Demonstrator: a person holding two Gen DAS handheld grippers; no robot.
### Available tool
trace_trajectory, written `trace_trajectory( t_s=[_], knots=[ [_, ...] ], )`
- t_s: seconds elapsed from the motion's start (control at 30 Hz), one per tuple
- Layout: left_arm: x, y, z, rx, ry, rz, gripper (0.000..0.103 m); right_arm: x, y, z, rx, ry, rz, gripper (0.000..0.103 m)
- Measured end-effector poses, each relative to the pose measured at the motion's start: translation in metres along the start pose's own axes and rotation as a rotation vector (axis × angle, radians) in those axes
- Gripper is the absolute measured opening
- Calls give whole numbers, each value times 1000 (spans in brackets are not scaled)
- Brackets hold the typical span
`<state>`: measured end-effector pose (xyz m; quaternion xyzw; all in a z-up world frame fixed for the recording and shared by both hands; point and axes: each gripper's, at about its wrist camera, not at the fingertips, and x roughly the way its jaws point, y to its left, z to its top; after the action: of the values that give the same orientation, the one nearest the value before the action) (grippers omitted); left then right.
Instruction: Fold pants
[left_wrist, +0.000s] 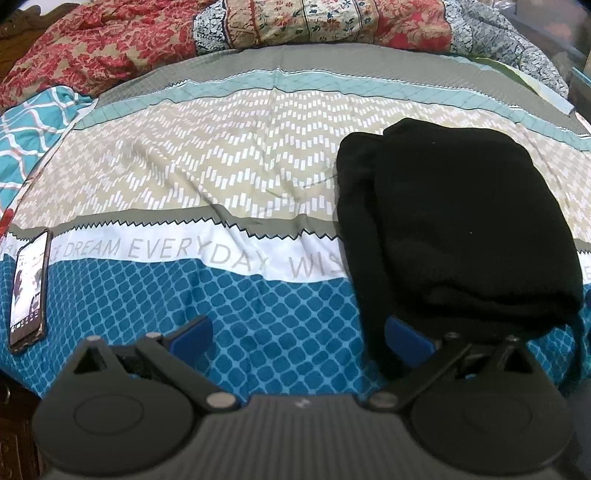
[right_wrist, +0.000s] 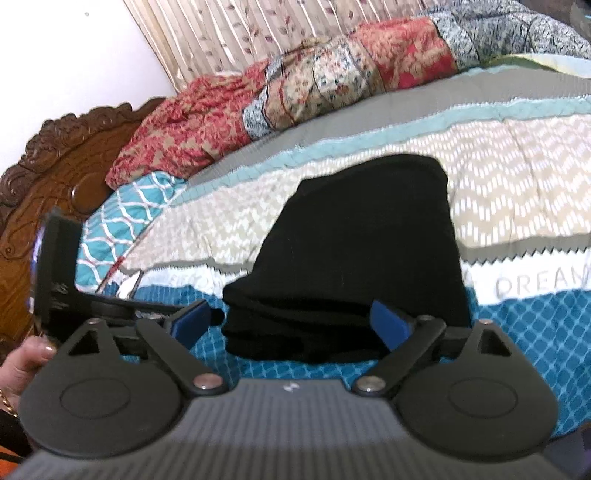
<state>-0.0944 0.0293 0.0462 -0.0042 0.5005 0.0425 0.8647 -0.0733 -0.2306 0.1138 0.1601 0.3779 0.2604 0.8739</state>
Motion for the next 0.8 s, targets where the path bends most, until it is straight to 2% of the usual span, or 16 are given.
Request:
trace_trajectory(
  t_s=[0.13,0.23,0.37,0.47,0.57,0.73,0.8],
  knots=[
    [4,-1,7,-1,4,-4,103,-5,-10,8,9,-40,-37,75],
    [7,-3,15,14,-6,-11,103,-8,-27,15,36,-62,-73,70],
    [9,-6,30,35,-23,-46,103,-10,-53,23,100,-84,-120,69],
    [14,1,45,0,-27,-128,103,-8,-73,28,161,-81,-125,70],
    [14,10,58,-42,-75,-200,103,-4,-88,32,203,-74,-125,70],
    [30,16,77,-73,-56,-177,103,5,-103,35,262,-52,-97,70],
    [35,23,80,-113,-38,-227,103,11,-105,36,270,-35,-78,70]
  ],
)
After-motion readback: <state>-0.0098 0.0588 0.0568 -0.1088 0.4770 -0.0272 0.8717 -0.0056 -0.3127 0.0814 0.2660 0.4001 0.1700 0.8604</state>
